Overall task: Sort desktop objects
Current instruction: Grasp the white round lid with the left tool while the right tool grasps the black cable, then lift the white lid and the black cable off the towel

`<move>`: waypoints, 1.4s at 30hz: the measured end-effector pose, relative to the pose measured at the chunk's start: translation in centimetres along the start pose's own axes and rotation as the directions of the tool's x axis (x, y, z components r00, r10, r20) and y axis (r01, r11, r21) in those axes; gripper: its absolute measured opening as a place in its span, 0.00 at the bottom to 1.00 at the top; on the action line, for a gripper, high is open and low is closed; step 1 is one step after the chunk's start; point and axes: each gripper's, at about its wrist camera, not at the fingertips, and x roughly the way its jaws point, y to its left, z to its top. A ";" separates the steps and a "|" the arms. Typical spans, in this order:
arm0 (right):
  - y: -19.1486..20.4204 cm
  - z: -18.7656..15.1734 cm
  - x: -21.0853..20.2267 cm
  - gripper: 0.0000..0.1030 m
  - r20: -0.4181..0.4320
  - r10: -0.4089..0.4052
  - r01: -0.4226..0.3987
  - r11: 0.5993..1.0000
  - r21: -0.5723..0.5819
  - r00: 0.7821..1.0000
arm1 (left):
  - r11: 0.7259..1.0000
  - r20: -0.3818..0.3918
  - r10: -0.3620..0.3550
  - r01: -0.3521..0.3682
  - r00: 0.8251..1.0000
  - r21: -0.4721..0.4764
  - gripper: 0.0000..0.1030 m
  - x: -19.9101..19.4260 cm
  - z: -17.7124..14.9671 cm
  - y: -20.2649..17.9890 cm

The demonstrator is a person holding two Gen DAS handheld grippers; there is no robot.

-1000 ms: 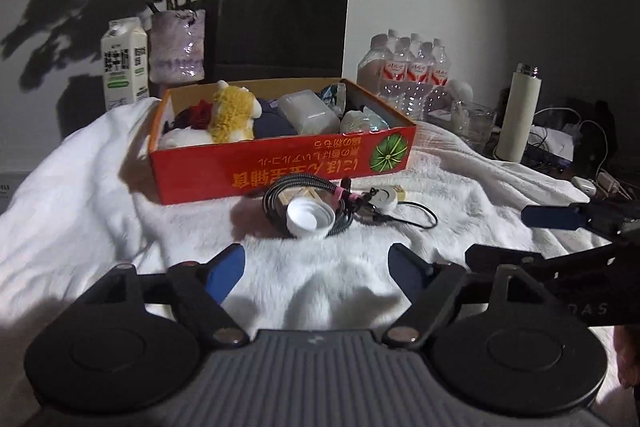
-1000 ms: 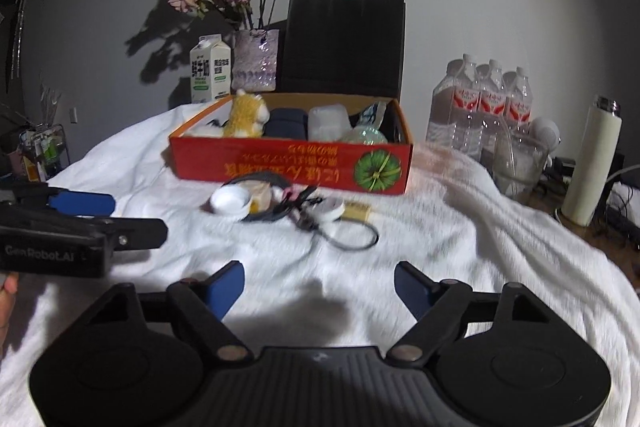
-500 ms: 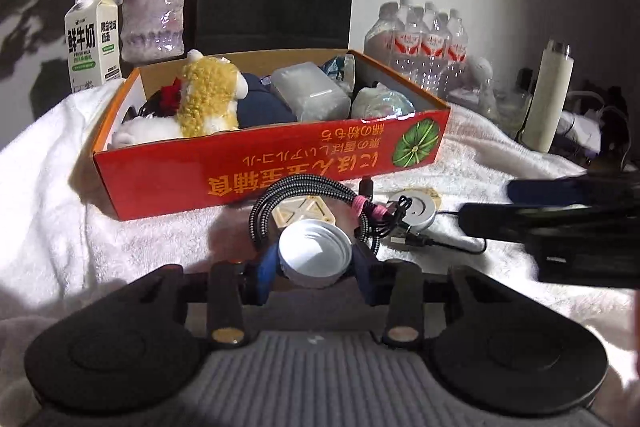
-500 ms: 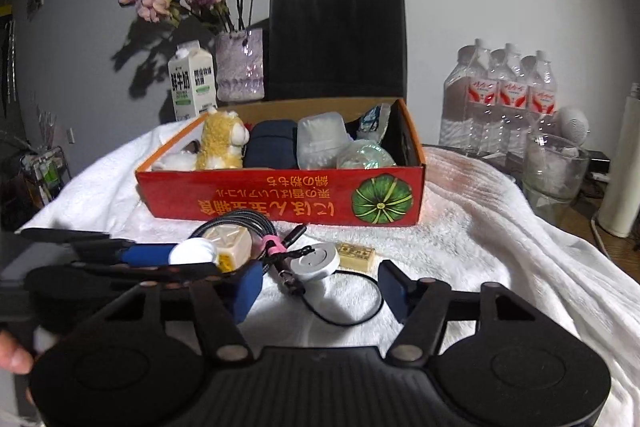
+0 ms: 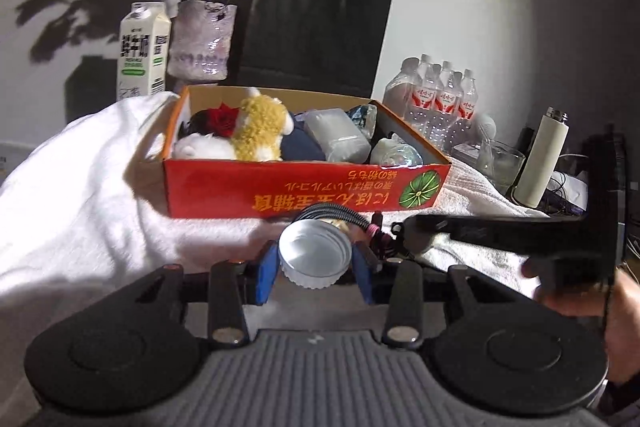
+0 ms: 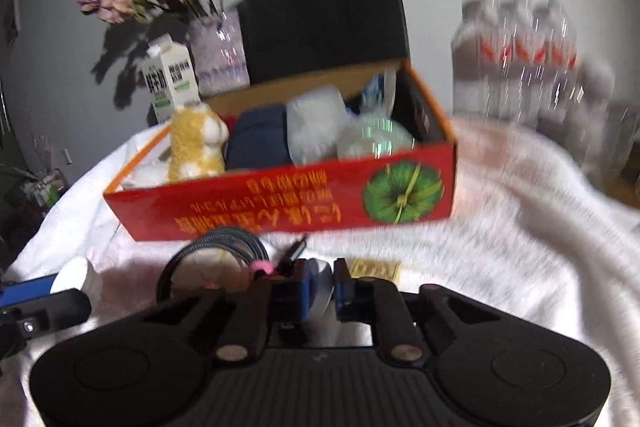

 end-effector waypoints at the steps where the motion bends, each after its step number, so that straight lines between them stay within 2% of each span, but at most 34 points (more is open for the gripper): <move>1: 0.2 0.0 -0.9 0.09 0.028 -0.029 0.029 0.999 -0.022 0.999 | 1.000 -0.001 -0.002 0.002 1.000 -0.004 0.39 -0.5 -0.2 0.1; 4: 0.3 -0.3 -4.3 0.09 0.085 -0.075 0.079 0.996 -0.038 0.994 | 1.000 -0.019 -0.007 0.007 1.000 0.002 0.39 -1.9 -1.2 0.1; 7: 0.4 -1.0 -8.0 0.09 0.109 -0.053 0.056 0.998 -0.025 0.993 | 0.999 -0.063 -0.032 0.033 0.998 0.014 0.39 -2.9 -2.8 -0.6; 8: 1.1 -2.0 -10.3 0.09 0.110 -0.017 0.021 0.999 -0.038 0.994 | 0.999 -0.076 -0.041 0.043 0.996 0.016 0.39 -3.2 -3.5 -0.9; 9: 1.1 -2.0 -10.3 0.09 0.110 -0.017 0.021 0.999 -0.038 0.994 | 0.999 -0.090 -0.048 0.050 0.995 0.018 0.39 -3.6 -4.2 -1.1; 12: 2.5 -4.5 -13.3 0.09 0.092 0.012 -0.007 0.998 -0.055 0.996 | 0.998 -0.128 -0.063 0.066 0.990 0.021 0.39 -4.7 -6.0 -1.9; 14: 3.6 -6.8 -14.6 0.09 0.048 0.021 -0.017 0.996 -0.085 0.999 | 0.997 -0.145 -0.073 0.078 0.987 0.025 0.39 -5.6 -7.2 -2.3; 15: 4.8 -9.1 -15.6 0.09 0.006 0.016 -0.015 0.991 -0.132 1.000 | 0.996 -0.155 -0.075 0.080 0.985 0.025 0.39 -6.0 -7.6 -2.4; 16: 5.2 -10.1 -16.1 0.09 -0.016 0.013 -0.015 0.988 -0.152 1.000 | 0.996 -0.162 -0.079 0.084 0.984 0.026 0.39 -6.4 -8.0 -2.6; 20: 5.8 -11.9 -17.7 0.09 -0.020 0.002 -0.005 0.985 -0.172 1.000 | 0.995 -0.159 -0.071 0.080 0.985 0.051 0.40 -8.0 -9.0 -3.1; 21: 5.9 -12.2 -18.2 0.08 -0.059 0.032 -0.041 0.987 -0.157 0.998 | 0.996 -0.157 -0.071 0.079 0.985 0.051 0.40 -8.3 -9.1 -3.1; 23: 6.2 -12.5 -18.4 0.11 -0.074 0.042 -0.054 0.985 -0.165 0.996 | 0.995 -0.160 -0.076 0.086 0.984 0.057 0.40 -8.7 -9.3 -3.2; 28: 7.3 -13.4 -18.3 0.18 -0.043 0.018 -0.026 0.979 -0.203 0.999 | 0.994 -0.154 -0.062 0.075 0.986 0.080 0.40 -9.3 -9.6 -3.6; 30: 7.8 -13.3 -18.4 0.22 -0.020 0.037 -0.040 0.976 -0.213 0.999 | 0.994 -0.155 -0.062 0.075 0.986 0.082 0.40 -9.2 -9.6 -3.6; 33: 8.7 -13.2 -17.6 0.21 0.006 0.052 -0.049 0.962 -0.269 0.999 | 0.994 -0.154 -0.054 0.068 0.987 0.084 0.40 -8.9 -9.8 -3.6; 34: 9.0 -13.0 -16.4 0.25 -0.015 0.023 -0.026 0.963 -0.270 1.000 | 0.994 -0.152 -0.054 0.067 0.987 0.081 0.40 -8.9 -9.8 -3.5; 36: 8.9 -12.9 -16.0 0.28 -0.017 0.025 -0.029 0.963 -0.269 1.000 | 0.995 -0.153 -0.060 0.071 0.986 0.067 0.40 -9.0 -9.7 -3.1; 39: 7.7 -12.4 -15.2 0.40 -0.030 0.095 -0.099 0.970 -0.220 0.995 | 0.997 -0.150 -0.049 0.057 0.987 0.054 0.40 -8.9 -9.6 -2.6; 40: 7.1 -11.9 -14.6 0.45 -0.053 0.140 -0.149 0.966 -0.211 0.989 | 0.998 -0.149 -0.040 0.048 0.988 0.050 0.40 -8.9 -9.4 -2.4; 41: 6.8 -11.5 -14.2 0.55 -0.083 0.148 -0.162 0.969 -0.186 0.985 | 0.998 -0.148 -0.032 0.040 0.988 0.048 0.40 -8.9 -9.3 -2.2; 42: 6.8 -11.5 -14.2 0.58 -0.083 0.148 -0.162 0.969 -0.186 0.985 | 0.999 -0.145 -0.025 0.031 0.989 0.044 0.40 -9.0 -9.2 -2.0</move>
